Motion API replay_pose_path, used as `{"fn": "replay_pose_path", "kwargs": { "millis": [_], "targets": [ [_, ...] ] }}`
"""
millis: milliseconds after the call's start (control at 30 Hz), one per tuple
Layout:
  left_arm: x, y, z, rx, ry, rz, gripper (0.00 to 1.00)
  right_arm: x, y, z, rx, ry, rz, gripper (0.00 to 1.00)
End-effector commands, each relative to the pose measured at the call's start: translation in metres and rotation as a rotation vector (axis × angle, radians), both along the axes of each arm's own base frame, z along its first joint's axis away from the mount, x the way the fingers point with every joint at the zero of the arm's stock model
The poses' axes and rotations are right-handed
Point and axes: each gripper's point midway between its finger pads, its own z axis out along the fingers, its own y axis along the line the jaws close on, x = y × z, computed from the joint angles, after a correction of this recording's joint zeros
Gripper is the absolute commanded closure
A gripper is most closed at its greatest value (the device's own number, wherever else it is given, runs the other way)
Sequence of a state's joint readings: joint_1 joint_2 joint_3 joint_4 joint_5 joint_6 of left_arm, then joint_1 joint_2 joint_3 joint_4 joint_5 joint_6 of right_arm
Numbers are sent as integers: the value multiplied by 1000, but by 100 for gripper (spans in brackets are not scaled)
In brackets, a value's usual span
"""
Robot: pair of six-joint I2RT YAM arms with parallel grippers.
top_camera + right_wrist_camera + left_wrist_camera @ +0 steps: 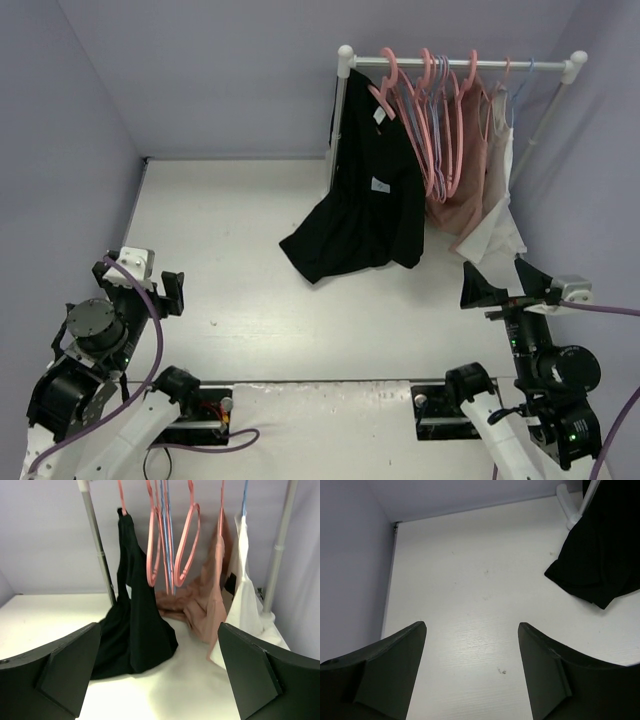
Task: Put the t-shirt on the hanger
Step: Reset both arms
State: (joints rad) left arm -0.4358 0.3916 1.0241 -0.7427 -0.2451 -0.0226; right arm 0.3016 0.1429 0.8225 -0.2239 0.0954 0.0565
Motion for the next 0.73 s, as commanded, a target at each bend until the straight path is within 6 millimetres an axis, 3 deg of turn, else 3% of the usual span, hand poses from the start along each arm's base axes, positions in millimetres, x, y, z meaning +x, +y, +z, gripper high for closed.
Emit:
{"fn": "replay_pose_path", "kwargs": {
  "millis": [0, 133, 700],
  "targets": [
    [10, 3, -4, -47, -17, 60, 31, 12, -2, 6, 14, -3, -31, 0],
    [17, 1, -20, -68, -30, 74, 30, 24, 3, -1, 0, 39, -24, 0],
    [32, -13, -43, -33, 21, 20, 30, 20, -6, -12, 45, -1, -66, 0]
  ]
}}
